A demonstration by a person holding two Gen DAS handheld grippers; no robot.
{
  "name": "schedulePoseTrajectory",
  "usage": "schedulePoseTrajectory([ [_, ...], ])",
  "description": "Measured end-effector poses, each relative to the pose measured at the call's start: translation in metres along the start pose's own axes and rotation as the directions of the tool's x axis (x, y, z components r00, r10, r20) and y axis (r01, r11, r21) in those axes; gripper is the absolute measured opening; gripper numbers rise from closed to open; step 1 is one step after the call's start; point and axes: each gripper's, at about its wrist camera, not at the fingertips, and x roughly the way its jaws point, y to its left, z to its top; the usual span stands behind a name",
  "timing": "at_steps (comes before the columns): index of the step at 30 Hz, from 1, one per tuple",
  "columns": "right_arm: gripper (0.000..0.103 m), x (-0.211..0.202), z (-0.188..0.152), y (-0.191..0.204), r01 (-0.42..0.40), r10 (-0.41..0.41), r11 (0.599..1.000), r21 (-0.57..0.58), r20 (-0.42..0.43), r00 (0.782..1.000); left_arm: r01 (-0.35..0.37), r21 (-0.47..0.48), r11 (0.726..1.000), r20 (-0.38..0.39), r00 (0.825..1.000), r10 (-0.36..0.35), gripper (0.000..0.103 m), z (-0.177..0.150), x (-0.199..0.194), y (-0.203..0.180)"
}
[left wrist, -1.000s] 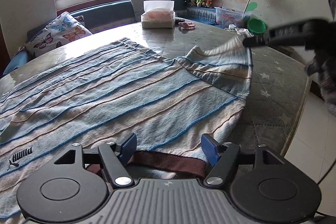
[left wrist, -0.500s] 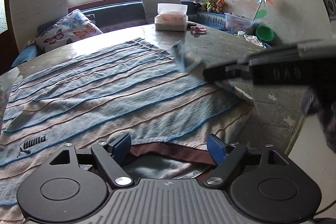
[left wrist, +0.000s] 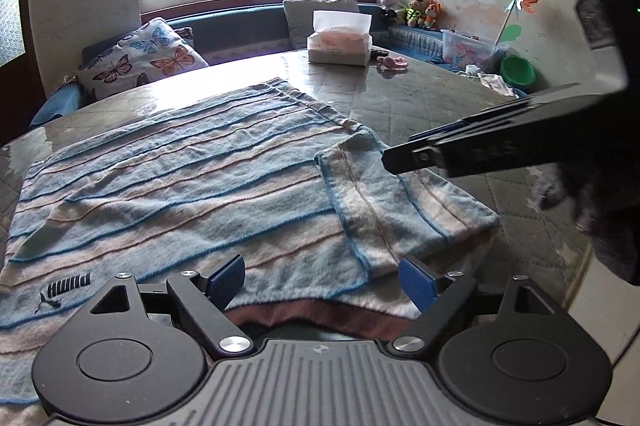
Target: Fold clothes
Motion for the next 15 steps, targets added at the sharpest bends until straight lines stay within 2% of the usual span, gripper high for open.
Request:
schedulePoseTrajectory([
  [11,0.030,0.059,0.017,-0.022,0.058,-0.060,0.998,-0.039,-0.053,0.997,-0.027,-0.006,1.000,-0.040,0.999,0.027,0.086,0.006,0.022,0.000],
  [15,0.030,0.066,0.016,-0.023,0.066,-0.068,0.997,-0.046,-0.057,0.996,-0.031,-0.008,0.999,-0.045,0.999,0.031,0.086,0.006,0.025,0.001],
])
